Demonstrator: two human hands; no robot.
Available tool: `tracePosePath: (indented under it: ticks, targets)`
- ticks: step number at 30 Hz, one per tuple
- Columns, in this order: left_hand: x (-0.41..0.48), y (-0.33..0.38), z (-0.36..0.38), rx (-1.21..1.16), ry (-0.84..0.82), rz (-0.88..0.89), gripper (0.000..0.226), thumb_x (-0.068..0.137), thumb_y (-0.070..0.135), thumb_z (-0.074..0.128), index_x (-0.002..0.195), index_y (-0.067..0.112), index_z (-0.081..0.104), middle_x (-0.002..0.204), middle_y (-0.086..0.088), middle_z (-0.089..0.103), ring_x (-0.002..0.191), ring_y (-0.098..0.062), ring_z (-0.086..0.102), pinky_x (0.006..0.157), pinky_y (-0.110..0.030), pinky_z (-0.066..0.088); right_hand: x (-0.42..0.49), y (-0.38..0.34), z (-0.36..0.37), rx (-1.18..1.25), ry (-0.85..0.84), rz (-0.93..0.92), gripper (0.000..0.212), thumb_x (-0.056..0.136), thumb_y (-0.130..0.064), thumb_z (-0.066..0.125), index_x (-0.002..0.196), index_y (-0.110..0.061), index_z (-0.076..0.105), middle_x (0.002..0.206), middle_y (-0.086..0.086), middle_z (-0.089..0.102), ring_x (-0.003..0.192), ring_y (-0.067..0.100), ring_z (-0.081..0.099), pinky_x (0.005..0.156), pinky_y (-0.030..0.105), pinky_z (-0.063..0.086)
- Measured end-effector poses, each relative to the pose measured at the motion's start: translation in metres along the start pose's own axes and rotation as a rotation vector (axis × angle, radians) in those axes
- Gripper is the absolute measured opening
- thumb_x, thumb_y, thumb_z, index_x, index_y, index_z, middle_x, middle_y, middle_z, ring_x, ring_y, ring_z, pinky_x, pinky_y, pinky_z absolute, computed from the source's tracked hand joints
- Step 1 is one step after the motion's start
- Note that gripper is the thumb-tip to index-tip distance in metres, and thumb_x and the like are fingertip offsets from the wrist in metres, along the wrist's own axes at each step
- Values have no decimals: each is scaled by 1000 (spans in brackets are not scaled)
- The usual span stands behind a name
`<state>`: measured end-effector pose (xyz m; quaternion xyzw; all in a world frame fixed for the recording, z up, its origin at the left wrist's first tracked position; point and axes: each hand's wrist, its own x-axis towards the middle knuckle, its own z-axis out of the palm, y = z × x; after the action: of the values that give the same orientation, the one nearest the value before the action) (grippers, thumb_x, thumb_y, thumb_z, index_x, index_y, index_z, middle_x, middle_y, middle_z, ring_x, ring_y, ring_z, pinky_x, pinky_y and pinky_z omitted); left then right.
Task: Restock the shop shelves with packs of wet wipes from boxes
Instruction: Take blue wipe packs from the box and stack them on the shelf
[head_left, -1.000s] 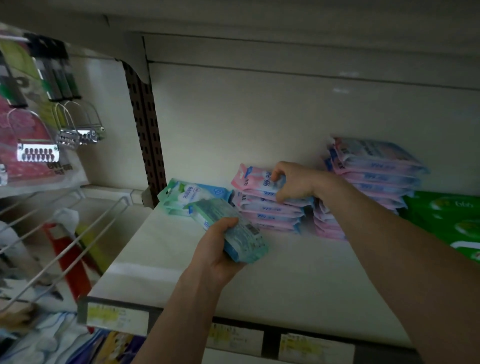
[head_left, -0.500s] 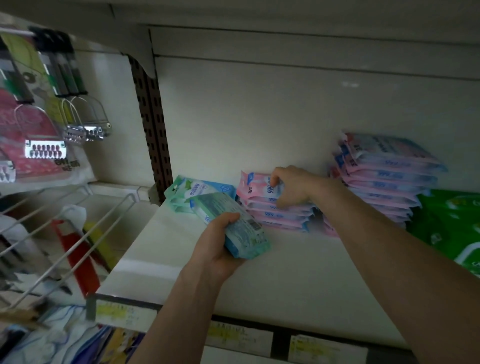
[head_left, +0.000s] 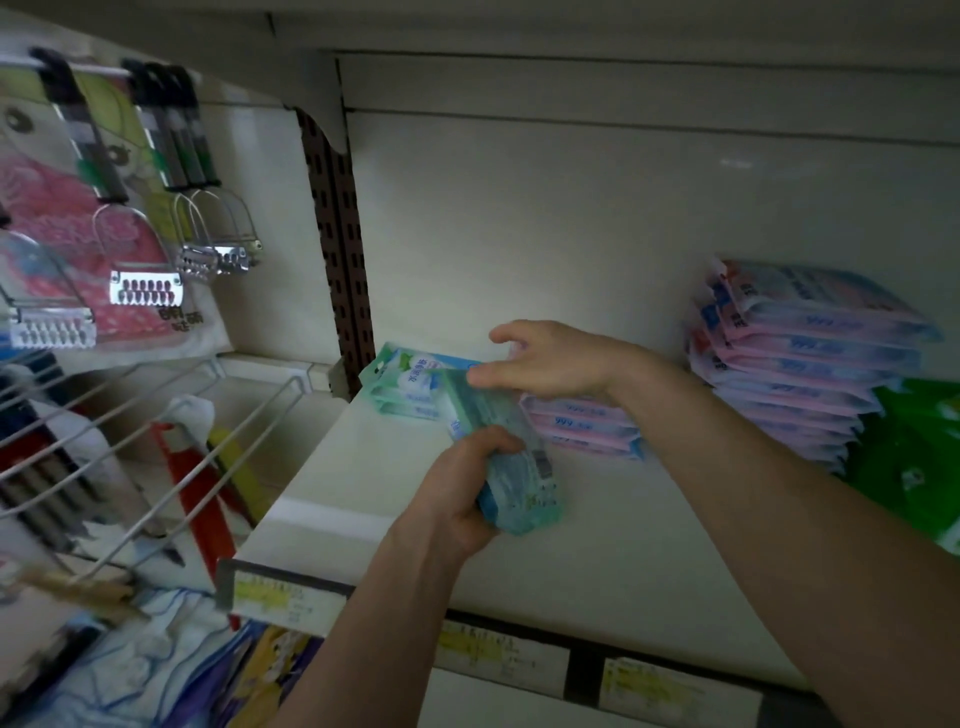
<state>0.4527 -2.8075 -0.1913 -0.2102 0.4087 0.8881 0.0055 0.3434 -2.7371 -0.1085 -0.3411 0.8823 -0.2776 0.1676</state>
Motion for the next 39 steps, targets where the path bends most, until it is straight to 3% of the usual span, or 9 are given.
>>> tracePosePath:
  ticks: [3,6,9,12,16,20,26,33,39]
  targets:
    - [8,5,-3,350,191,149,14,82,-2,54,92,6,60,83,-19,60,75,-30,57,74,-42,50,-1,-11,5,85,-95,91,92,76,-62,66,150,-29,22,149,1,32,117,20,53,81,31,55]
    - [6,16,1,625,169,281,18,81,0,59,94,12,62,82,-11,61,78,-27,57,73,-38,49,2,-17,11,150,-102,92,66,78,-50,73,133,-23,46,125,-1,55,94,15,61,65,27,57]
    - [-3,30,-4,426,23,247,14,91,22,60,104,18,62,82,-4,63,80,-21,56,76,-35,46,9,-20,12,305,52,72,26,80,-29,72,99,-15,59,90,3,65,74,14,64,50,21,53]
    - [1,43,-30,193,82,25,42,92,52,49,113,17,59,104,-12,63,94,-27,62,79,-41,54,14,-17,7,535,109,128,31,81,-29,73,102,-11,58,96,9,67,82,20,69,62,27,60]
    - [8,63,-44,71,216,13,19,97,21,53,106,5,56,93,-17,61,73,-22,61,49,-26,56,20,-16,1,657,62,171,39,82,-29,73,109,-6,56,105,12,65,84,19,70,69,30,60]
    - [28,101,-44,232,387,183,10,92,3,56,83,4,52,85,-13,57,71,-19,58,44,-22,53,27,-20,-2,459,136,177,10,85,-14,68,94,-12,64,94,8,61,70,15,60,67,29,57]
    - [60,136,-49,564,558,298,17,87,2,66,73,10,59,88,-8,57,90,-25,61,81,-42,57,45,-25,11,83,38,93,60,81,-22,73,136,-13,49,120,2,49,104,17,51,79,22,40]
    - [83,144,-58,823,594,356,24,86,1,65,67,13,57,71,0,51,83,-24,59,88,-42,55,70,-26,32,-381,124,78,53,80,-28,71,128,-17,52,130,10,45,112,26,51,88,32,42]
    - [86,143,-68,1136,516,376,4,87,14,64,86,10,67,71,-4,58,57,-17,53,45,-20,44,61,-21,46,-886,220,-22,34,84,-27,59,118,-19,56,122,10,46,114,29,45,96,42,29]
